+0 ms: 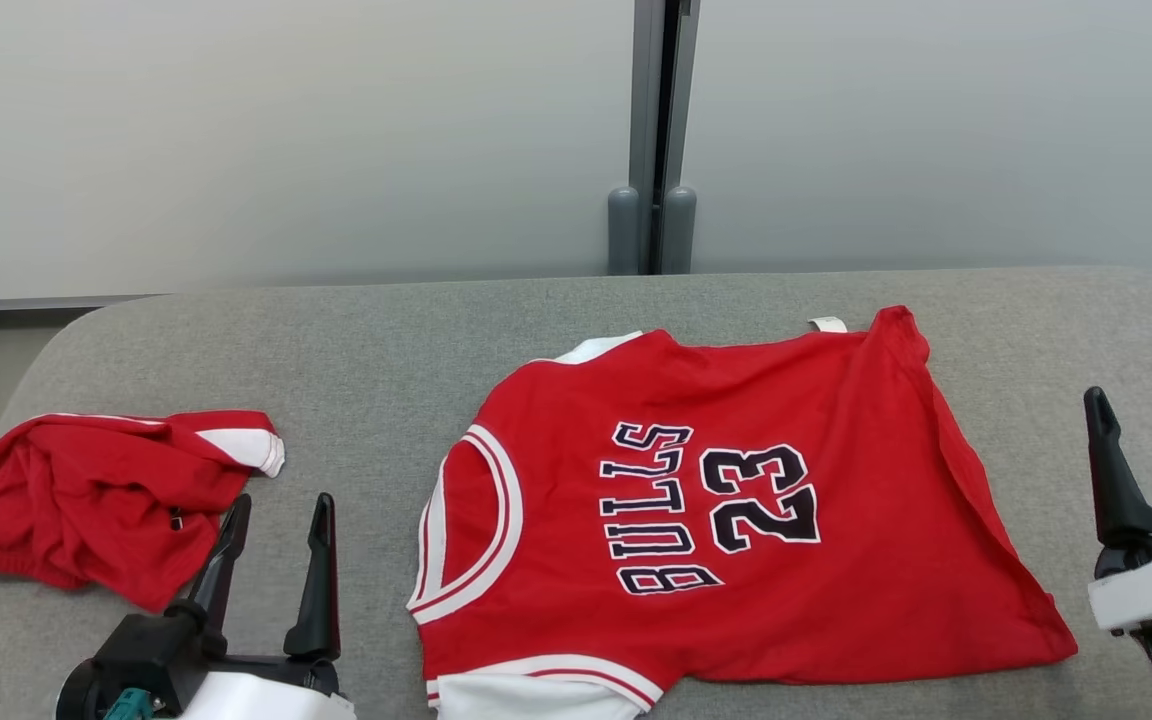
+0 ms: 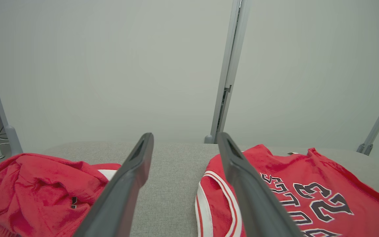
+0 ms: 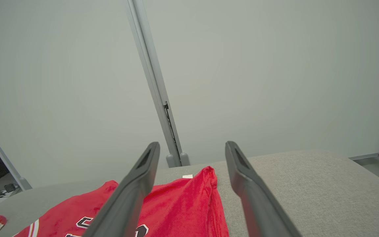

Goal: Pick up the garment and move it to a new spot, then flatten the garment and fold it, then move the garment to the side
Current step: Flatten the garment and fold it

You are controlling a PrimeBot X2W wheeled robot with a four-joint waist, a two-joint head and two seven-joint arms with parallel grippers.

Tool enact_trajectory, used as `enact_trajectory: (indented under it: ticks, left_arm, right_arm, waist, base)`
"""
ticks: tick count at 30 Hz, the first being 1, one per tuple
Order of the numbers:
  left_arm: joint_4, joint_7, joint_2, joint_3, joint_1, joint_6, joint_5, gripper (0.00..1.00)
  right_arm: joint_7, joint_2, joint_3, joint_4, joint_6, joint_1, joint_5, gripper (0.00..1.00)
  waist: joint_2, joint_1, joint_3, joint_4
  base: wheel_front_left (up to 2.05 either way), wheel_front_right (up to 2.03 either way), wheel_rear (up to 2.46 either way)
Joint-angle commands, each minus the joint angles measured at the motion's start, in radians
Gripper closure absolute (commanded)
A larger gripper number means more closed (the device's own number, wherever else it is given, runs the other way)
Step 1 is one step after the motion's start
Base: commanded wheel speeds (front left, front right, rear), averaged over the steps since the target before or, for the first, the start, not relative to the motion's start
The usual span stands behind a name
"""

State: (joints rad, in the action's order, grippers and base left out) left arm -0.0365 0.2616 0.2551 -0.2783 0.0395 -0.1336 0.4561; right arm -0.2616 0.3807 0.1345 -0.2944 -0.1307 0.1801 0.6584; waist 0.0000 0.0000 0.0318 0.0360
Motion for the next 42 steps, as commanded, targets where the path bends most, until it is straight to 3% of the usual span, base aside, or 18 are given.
enact_trajectory:
  ticks: [1,8,14,38,42]
  left_arm:
    - [0.013,0.004,-0.006,0.008,0.01,-0.006,-0.015,0.0]
    - [0.043,0.003,-0.053,0.063,0.06,0.02,-0.081,0.0]
    - [0.038,0.003,-0.081,0.093,0.072,0.054,-0.115,0.0]
    - [0.025,0.002,-0.125,0.14,0.083,0.111,-0.186,0.0]
    - [0.005,-0.087,-0.118,0.132,0.095,0.119,-0.151,0.0]
  right_arm:
    - [-0.004,-0.003,-0.022,0.024,0.0,-0.027,-0.015,0.0]
    - [-0.004,-0.074,-0.07,0.159,0.0,-0.187,-0.092,0.0]
    - [-0.005,-0.105,-0.083,0.186,0.0,-0.209,-0.127,0.0]
    - [0.034,-0.094,-0.127,0.182,0.0,-0.2,-0.174,0.0]
    - [0.105,-0.079,-0.14,0.166,0.0,-0.197,-0.169,0.0]
  waist:
    - [0.0,0.0,0.002,-0.003]
    - [0.0,0.0,0.004,-0.004]
    - [0.0,0.0,-0.002,-0.002]
    - [0.0,0.0,-0.007,0.003]
    - [0.0,0.0,-0.012,0.005]
  base:
    - [0.0,0.0,0.0]
    - [0.0,0.0,0.0]
    - [0.0,0.0,0.0]
    - [0.0,0.0,0.0]
    - [0.0,0.0,0.0]
